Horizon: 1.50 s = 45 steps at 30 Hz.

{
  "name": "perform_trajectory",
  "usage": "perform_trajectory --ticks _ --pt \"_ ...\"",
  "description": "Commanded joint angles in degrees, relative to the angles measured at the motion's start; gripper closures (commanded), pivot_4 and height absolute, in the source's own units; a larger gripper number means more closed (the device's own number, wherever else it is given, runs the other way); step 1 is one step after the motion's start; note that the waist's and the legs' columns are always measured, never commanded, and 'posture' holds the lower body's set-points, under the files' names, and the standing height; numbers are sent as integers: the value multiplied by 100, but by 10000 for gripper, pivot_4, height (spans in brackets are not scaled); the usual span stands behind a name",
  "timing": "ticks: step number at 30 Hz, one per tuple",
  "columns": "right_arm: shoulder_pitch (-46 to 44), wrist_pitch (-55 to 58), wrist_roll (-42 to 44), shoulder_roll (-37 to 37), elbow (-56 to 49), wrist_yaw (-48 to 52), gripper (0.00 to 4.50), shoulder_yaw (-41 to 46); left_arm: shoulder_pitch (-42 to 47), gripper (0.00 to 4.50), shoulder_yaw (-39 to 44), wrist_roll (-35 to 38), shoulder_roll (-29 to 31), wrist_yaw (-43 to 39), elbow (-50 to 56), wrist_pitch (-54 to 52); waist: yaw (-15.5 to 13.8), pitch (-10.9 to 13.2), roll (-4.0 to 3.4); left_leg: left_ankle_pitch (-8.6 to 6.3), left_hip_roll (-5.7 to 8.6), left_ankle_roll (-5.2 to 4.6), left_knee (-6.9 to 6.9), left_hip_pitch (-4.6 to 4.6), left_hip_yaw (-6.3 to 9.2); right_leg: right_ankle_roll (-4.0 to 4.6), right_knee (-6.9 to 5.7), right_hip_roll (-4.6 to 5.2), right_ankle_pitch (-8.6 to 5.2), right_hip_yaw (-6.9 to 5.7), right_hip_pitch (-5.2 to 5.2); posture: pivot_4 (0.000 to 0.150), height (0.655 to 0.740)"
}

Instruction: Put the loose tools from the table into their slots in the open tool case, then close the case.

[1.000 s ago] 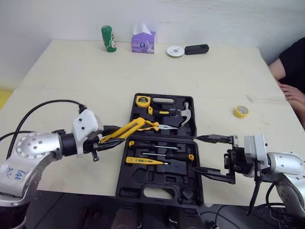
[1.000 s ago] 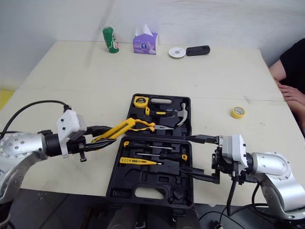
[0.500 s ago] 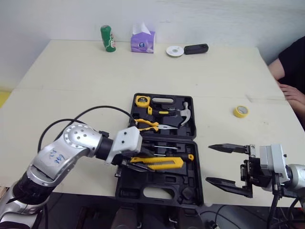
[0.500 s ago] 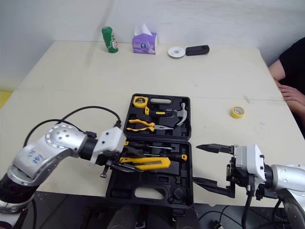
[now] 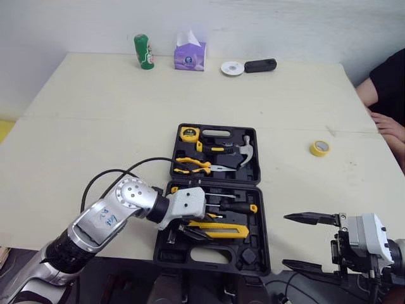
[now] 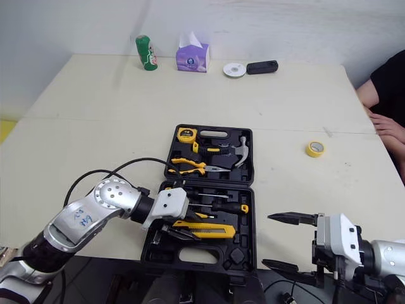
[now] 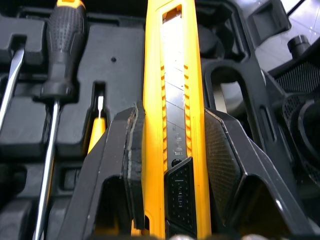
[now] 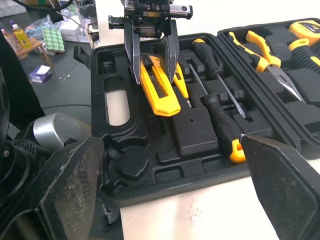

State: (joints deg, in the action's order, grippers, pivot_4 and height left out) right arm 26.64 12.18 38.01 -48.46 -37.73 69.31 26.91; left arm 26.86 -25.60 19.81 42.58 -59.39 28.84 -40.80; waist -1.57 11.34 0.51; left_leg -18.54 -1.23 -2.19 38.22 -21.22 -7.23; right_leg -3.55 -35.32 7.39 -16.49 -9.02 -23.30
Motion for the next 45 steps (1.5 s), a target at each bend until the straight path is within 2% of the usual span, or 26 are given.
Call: perform_trajectory --ticks 1,5,9,18,23,25,30,39,44,45 --pt "-58 -94 45 75 -126 -75 0 73 46 32584 -3 -47 12 48 200 -150 -3 0 0 0 0 1 -1 0 1 0 0 0 0 0 -1 1500 7400" --pt "-140 -74 40 112 -128 -131 0 5 25 32584 -36 -63 183 -27 328 -347 -6 0 0 1 0 1 0 -3 3 0 1 0 0 -1 -1 1500 7400" --pt "-218 -68 29 154 -105 -181 0 -64 -51 32584 21 -79 109 152 383 -452 -4 0 0 1 0 1 0 -2 3 0 0 0 0 -2 -1 1500 7400" --pt "-395 -57 14 176 -59 -272 0 -203 -112 32584 -188 -354 238 91 301 -249 -6 0 0 1 1 1 1 -2 3 0 -1 0 0 -2 0 1500 7400" --pt "-448 -54 10 177 -32 -289 0 -233 -146 32584 -170 -280 204 80 316 -309 -5 0 0 2 1 0 1 -1 3 0 -2 0 0 -2 1 1500 7400" --pt "-471 -56 6 178 -10 -291 0 -245 -150 22063 -172 -284 189 84 314 -291 -4 0 0 2 1 0 1 -1 2 0 -2 0 0 -2 1 1500 7400" --pt "-532 -69 -15 190 57 -288 0 -280 -158 581 -110 -344 198 -18 273 122 -6 0 0 2 1 -1 4 0 3 0 -3 0 0 -2 2 1500 7400" --pt "-673 -140 -87 235 193 -330 0 -439 -317 581 556 63 -128 -295 102 1135 0 0 0 3 1 -1 7 -1 3 0 -6 0 0 -3 2 1500 7400" --pt "-729 -211 -144 274 311 -332 0 -508 -458 581 1191 648 -593 -314 -149 1441 0 0 0 3 0 -3 16 -2 5 0 -10 1 0 -5 3 1500 7400" --pt "-739 -234 -160 295 345 -342 0 -516 -518 4535 1316 809 -621 -402 -219 1475 0 0 0 3 1 -3 16 -1 4 0 -11 1 0 -5 4 1500 7400"
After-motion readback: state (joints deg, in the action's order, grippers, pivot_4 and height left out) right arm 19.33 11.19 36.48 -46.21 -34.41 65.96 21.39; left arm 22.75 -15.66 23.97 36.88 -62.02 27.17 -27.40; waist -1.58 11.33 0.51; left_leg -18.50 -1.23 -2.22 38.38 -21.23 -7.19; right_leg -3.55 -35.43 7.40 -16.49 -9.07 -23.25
